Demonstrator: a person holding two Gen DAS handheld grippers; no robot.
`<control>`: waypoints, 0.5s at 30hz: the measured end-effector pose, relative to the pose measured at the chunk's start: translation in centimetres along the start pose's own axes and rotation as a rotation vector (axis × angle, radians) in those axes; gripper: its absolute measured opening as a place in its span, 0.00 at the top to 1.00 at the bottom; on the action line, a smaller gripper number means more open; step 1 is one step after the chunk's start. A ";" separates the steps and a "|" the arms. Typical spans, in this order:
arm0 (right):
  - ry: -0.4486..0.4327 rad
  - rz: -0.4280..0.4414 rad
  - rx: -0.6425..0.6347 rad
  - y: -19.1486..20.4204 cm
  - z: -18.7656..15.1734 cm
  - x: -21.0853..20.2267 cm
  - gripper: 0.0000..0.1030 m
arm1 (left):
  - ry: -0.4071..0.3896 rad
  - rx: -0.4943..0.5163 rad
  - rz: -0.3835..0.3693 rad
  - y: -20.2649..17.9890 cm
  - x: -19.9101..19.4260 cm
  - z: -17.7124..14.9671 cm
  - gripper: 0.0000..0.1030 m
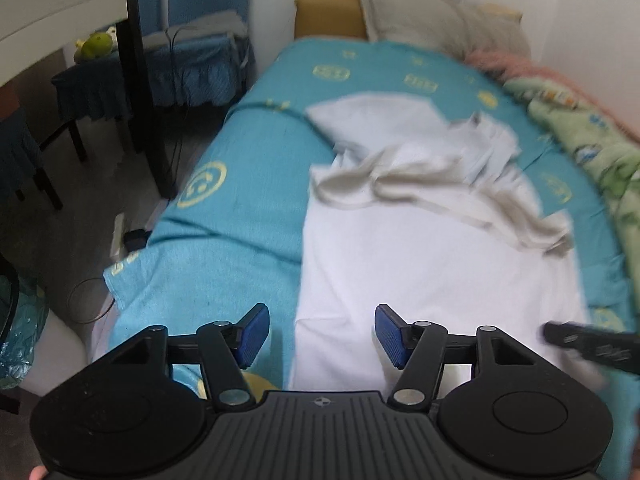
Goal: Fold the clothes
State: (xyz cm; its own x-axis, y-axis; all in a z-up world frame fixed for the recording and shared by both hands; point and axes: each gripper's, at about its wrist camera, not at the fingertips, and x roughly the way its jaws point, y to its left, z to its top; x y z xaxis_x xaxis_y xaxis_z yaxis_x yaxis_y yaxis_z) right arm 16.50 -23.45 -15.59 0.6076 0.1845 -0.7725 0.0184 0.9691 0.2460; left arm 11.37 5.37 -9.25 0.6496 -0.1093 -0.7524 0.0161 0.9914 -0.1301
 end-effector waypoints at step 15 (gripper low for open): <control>-0.001 -0.002 0.002 0.0 0.0 0.0 0.69 | 0.289 -0.338 -0.285 1.2 3.8 -2.4 0.31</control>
State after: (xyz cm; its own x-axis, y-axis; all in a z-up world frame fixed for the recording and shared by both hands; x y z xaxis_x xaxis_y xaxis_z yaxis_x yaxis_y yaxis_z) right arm 16.47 -23.45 -15.60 0.6083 0.1826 -0.7724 0.0213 0.9691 0.2459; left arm 12.00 5.94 -13.82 0.4184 -0.4337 -0.7981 -0.1156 0.8461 -0.5204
